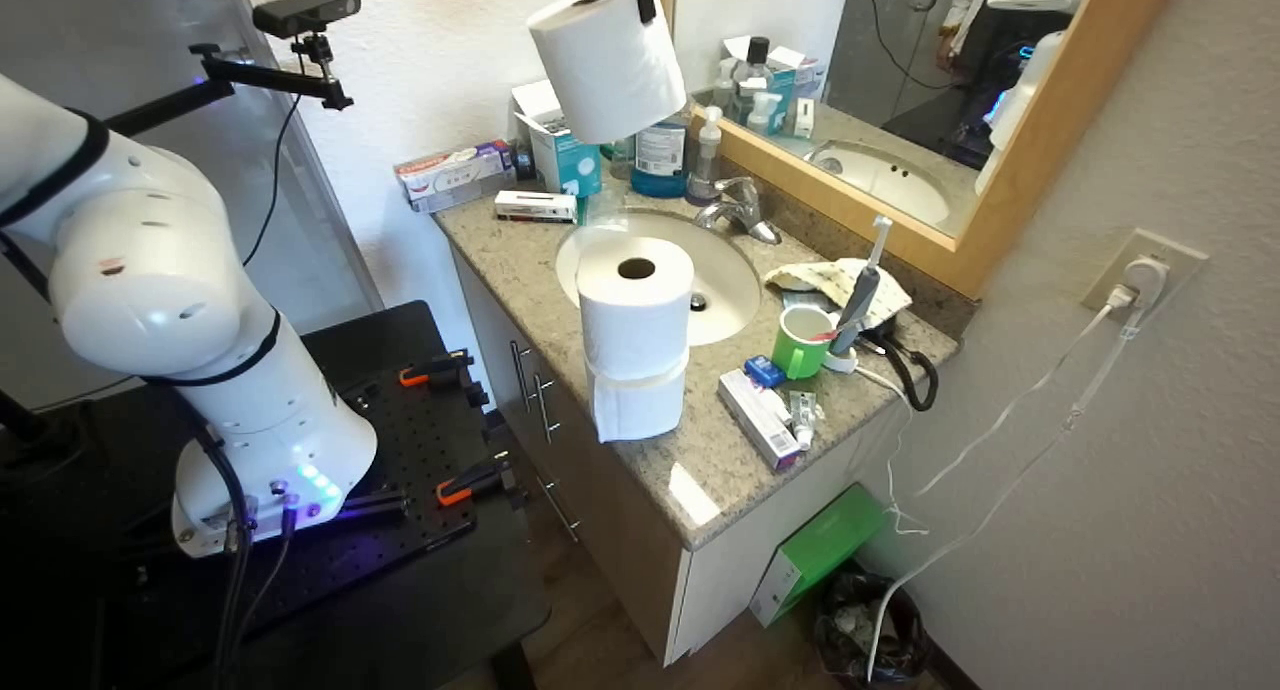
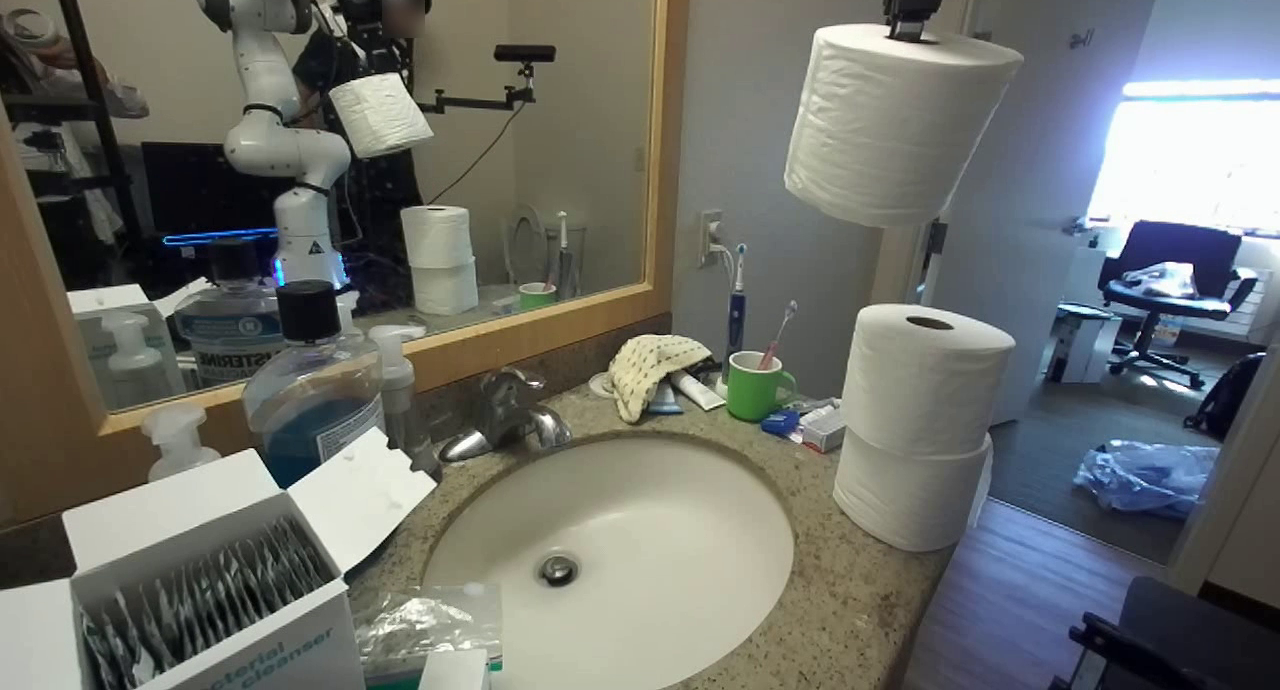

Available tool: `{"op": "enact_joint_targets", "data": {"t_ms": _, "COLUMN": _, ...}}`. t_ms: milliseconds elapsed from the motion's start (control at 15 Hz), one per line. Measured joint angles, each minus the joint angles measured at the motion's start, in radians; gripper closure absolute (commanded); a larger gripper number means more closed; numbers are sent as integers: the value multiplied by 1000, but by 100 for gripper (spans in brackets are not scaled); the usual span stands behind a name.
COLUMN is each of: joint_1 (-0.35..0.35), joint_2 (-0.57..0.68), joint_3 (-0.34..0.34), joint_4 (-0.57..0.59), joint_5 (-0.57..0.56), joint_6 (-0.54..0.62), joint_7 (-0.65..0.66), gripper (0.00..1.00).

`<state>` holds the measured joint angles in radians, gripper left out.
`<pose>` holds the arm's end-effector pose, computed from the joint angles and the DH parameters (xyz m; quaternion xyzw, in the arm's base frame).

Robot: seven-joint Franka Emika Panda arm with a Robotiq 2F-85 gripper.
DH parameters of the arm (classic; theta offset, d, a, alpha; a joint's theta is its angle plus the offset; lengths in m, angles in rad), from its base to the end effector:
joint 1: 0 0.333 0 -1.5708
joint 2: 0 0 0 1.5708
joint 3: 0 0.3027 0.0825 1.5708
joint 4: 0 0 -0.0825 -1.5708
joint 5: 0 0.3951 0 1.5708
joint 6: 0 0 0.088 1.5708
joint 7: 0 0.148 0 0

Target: Unassemble the stacked up rolls of tissue

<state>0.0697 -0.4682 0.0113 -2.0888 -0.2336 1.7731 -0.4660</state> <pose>0.4462 0.0073 0.5738 0.9494 0.2811 0.0515 0.1304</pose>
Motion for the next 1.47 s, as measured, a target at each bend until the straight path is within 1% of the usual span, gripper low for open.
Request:
{"op": "enact_joint_targets", "data": {"t_ms": 400, "joint_1": 63, "joint_2": 20, "joint_3": 55, "joint_4": -6, "joint_5": -8, "joint_6": -7, "joint_7": -1, "gripper": 88}}
{"op": "enact_joint_targets", "data": {"t_ms": 667, "joint_1": 105, "joint_2": 56, "joint_3": 86, "joint_4": -5, "joint_5": -7, "joint_6": -16, "joint_7": 0, "gripper": 88}}
{"op": "enact_joint_targets", "data": {"t_ms": 800, "joint_1": 121, "joint_2": 83, "joint_3": 87, "joint_4": -5, "joint_5": 13, "joint_6": -16, "joint_7": -2, "gripper": 88}}
{"op": "enact_joint_targets", "data": {"t_ms": 1067, "joint_1": 152, "joint_2": 151, "joint_3": 88, "joint_4": -4, "joint_5": 94, "joint_6": -16, "joint_7": -41, "gripper": 88}}
{"op": "enact_joint_targets", "data": {"t_ms": 1200, "joint_1": 163, "joint_2": 189, "joint_3": 98, "joint_4": -3, "joint_5": 98, "joint_6": -14, "joint_7": -41, "gripper": 88}}
{"op": "enact_joint_targets", "data": {"t_ms": 1467, "joint_1": 163, "joint_2": 260, "joint_3": 128, "joint_4": -3, "joint_5": 94, "joint_6": -11, "joint_7": -37, "gripper": 88}}
